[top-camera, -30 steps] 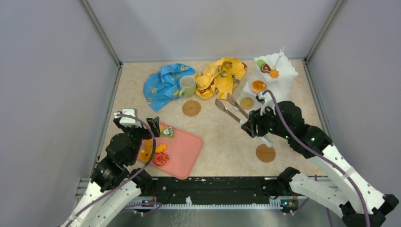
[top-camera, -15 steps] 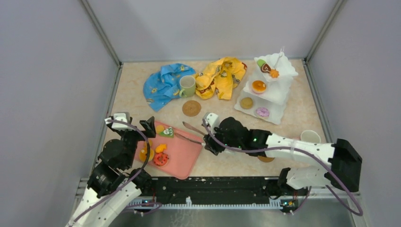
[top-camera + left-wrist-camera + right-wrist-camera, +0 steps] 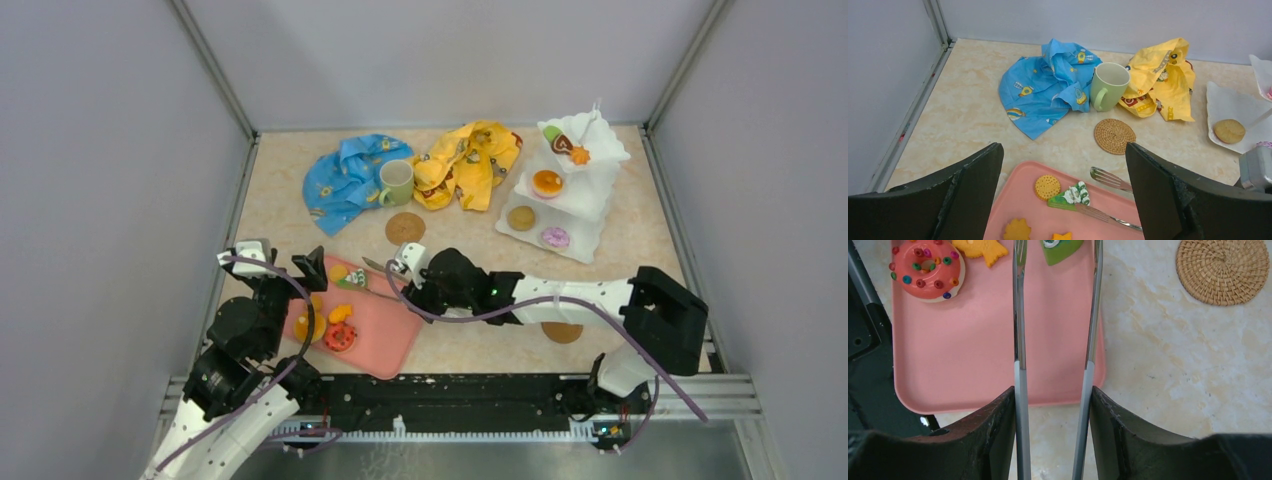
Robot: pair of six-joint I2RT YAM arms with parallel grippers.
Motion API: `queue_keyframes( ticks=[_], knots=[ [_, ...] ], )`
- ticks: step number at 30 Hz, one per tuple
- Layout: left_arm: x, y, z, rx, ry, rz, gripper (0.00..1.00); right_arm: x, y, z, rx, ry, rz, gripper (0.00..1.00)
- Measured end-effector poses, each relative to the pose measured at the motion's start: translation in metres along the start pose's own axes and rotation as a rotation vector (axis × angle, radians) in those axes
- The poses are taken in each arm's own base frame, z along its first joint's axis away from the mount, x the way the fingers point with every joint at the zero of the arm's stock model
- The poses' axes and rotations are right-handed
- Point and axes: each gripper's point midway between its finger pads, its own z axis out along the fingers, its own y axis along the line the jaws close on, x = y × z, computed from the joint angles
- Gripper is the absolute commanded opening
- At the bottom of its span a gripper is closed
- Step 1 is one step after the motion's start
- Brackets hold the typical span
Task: Serve the afternoon tea
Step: Pick up the desert from the tray.
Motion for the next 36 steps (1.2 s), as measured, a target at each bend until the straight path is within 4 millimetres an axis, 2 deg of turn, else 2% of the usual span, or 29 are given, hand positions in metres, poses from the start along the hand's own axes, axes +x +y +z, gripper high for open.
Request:
queue_keyframes(
  ticks=[12,20,28,36],
  knots=[
    [0.0,0.001,0.0,-0.004,-0.001,0.0,0.99,-0.005,-0.002,0.024,0.003,0.01,-0.042,0.5],
    [0.0,0.001,0.0,-0.004,-0.001,0.0,0.99,-0.002,0.0,0.026,-0.003,0.026,-0.044,0.51],
    [0.0,0.001,0.0,-0.004,-0.001,0.0,0.99,-0.015,-0.001,0.026,0.002,0.017,-0.051,0.5],
    [0.0,0.001,0.0,-0.004,-0.001,0.0,0.99,0.001,-0.002,0.031,0.002,0.073,-0.052,0.5]
  ],
)
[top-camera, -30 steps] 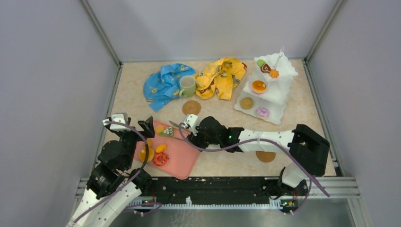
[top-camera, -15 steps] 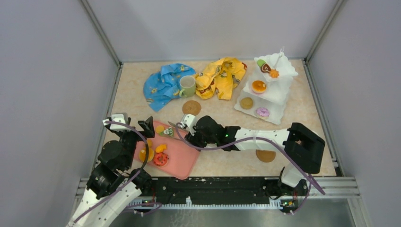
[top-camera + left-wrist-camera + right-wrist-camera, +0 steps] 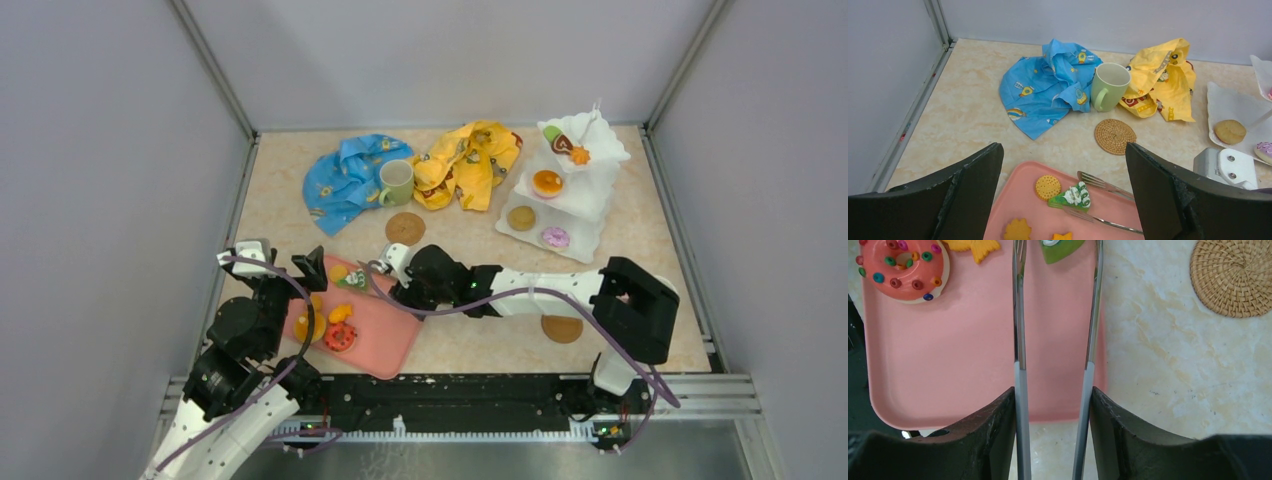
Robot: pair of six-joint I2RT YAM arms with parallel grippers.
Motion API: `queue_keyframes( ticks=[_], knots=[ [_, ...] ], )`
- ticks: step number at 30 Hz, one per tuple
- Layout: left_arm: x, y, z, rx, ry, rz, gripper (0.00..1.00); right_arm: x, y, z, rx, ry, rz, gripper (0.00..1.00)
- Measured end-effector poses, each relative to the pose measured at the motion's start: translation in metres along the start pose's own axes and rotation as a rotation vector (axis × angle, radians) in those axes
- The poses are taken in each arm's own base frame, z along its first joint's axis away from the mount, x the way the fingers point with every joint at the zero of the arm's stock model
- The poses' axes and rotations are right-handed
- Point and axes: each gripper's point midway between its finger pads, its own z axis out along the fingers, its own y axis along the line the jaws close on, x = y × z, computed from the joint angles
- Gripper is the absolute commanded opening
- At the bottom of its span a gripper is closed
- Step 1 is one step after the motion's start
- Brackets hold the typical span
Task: Serve the afternoon tea
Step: Pick up the desert from the tray.
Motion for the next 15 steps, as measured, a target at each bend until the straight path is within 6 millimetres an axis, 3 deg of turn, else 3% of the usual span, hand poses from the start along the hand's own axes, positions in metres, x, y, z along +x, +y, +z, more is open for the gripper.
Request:
queue_keyframes(
  ticks=[6,15],
  knots=[
    [-0.0001,0.0,-0.0001,0.0,0.0,0.0,0.99,0.0066,0.001,0.0,-0.002,0.026,-0.003,0.37],
    [-0.0001,0.0,-0.0001,0.0,0.0,0.0,0.99,0.0006,0.0019,-0.0076,-0.003,0.013,0.006,0.35]
  ],
)
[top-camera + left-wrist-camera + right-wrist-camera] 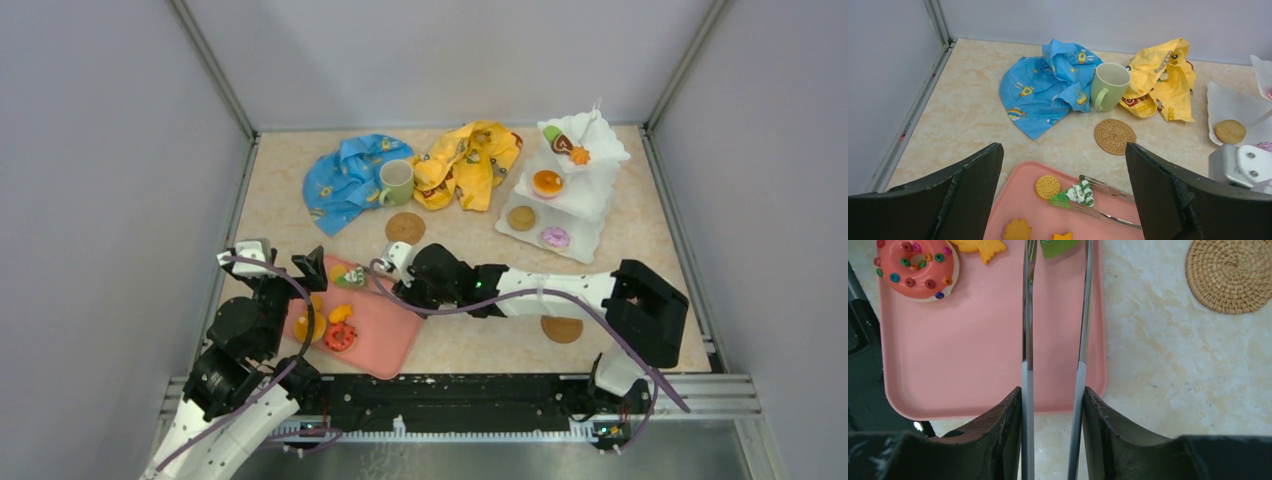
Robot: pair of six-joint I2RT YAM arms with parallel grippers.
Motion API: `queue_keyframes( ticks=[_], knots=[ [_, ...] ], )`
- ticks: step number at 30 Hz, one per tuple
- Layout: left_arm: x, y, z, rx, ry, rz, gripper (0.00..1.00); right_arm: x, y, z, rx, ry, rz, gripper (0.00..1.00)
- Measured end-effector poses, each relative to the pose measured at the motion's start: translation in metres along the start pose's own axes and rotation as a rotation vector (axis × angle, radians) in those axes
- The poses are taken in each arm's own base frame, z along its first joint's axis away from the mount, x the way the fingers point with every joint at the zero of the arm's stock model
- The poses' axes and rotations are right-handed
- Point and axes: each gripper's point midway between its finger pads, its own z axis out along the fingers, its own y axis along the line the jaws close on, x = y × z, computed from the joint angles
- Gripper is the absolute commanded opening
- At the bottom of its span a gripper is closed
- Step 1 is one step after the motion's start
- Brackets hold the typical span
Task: Serve the afternoon tea
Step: Pick up the desert from the tray, then place the desert on the desert table.
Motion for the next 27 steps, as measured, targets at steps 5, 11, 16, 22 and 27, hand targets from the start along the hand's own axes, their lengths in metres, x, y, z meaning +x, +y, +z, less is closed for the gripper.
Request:
queue_keyframes(
  ticks=[5,11,16,22,27],
  knots=[
    [0.0,0.0,0.0,0.0,0.0,0.0,0.99,-0.022,-0.001,-0.022,0.012,-0.065,0.03,0.35],
    [0.0,0.0,0.0,0.0,0.0,0.0,0.99,-0.046,-0.014,-0.058,0.085,-0.149,0.1,0.37],
    [0.0,0.0,0.0,0.001,0.0,0.0,0.99,-0.032,-0.039,-0.085,0.177,-0.111,0.235,0.37],
    [0.0,0.0,0.0,0.001,0.0,0.0,0.99,0.002,-0.086,-0.131,0.343,-0.057,0.377,0.37],
    [0.0,0.0,0.0,0.002,0.001,0.001,0.99,0.016,-0.106,-0.181,0.462,-0.058,0.445,0.37]
  ],
)
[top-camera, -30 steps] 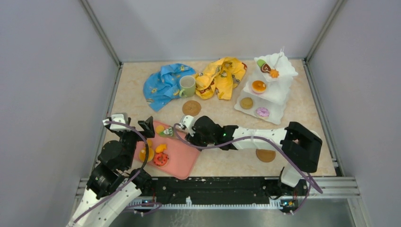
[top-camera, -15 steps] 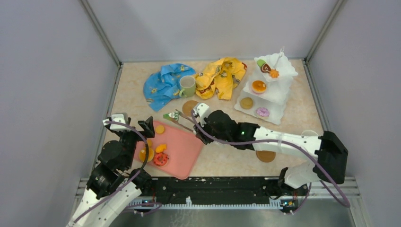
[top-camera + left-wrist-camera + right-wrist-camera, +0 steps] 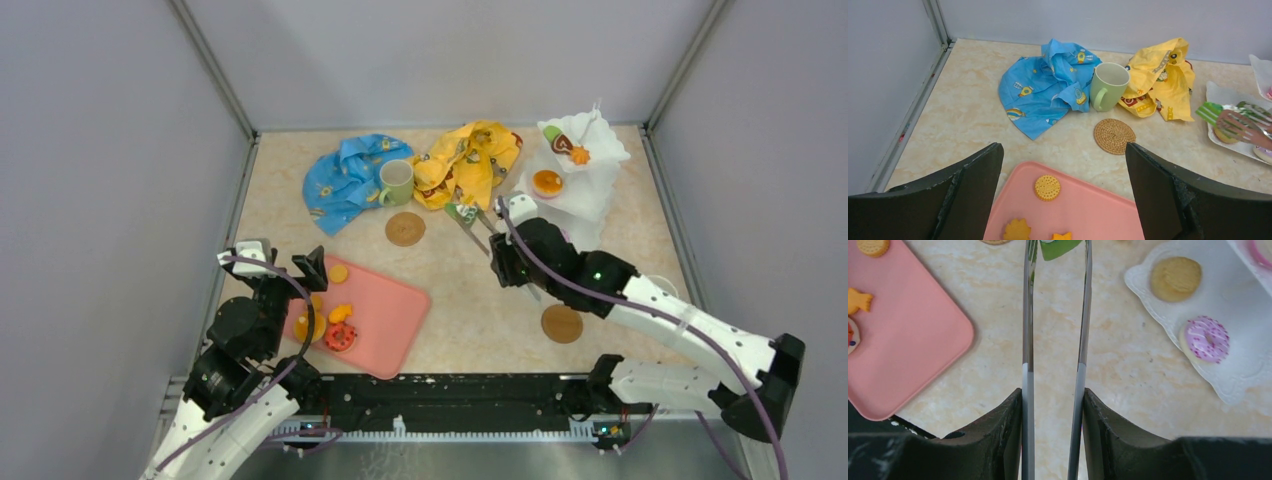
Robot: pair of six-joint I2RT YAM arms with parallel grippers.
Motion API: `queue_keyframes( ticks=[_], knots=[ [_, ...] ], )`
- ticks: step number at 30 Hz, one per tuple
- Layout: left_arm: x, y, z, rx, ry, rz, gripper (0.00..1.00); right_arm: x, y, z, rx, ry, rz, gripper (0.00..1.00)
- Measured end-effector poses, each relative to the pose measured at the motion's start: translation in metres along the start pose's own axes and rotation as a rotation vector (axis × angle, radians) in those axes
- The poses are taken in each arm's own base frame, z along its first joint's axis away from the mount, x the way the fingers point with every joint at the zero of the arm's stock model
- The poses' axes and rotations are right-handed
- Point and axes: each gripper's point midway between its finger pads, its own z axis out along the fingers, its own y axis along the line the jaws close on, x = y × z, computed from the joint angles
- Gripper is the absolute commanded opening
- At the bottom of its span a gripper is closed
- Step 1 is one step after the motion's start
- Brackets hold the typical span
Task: Serve the afternoon tea
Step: Place the desert on the desert table.
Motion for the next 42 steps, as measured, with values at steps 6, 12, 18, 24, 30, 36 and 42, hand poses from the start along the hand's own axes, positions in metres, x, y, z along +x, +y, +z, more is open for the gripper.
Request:
queue_keyframes(
  ticks=[6,12,18,24,30,36,42],
  knots=[
    [0.0,-0.001,0.0,0.007,0.001,0.0,0.99,0.001,-0.041,-0.045,0.113,-0.004,0.043,0.36],
    [0.0,-0.002,0.0,0.01,0.002,0.0,0.99,-0.008,-0.074,-0.076,0.206,-0.044,0.091,0.37],
    [0.0,-0.002,0.0,0.013,0.002,0.0,0.99,-0.013,-0.096,-0.087,0.293,-0.041,0.107,0.37],
    [0.0,-0.003,0.0,0.016,0.003,0.0,0.99,-0.007,-0.119,-0.092,0.379,-0.013,0.123,0.38],
    [0.0,-0.003,0.0,0.017,0.003,0.0,0.99,-0.002,-0.13,-0.095,0.421,0.008,0.136,0.38],
    [0.0,-0.003,0.0,0.017,0.003,0.0,0.99,-0.001,-0.139,-0.097,0.453,0.015,0.146,0.38],
    [0.0,-0.003,0.0,0.017,0.003,0.0,0.99,0.005,-0.151,-0.1,0.497,0.04,0.165,0.39]
  ],
)
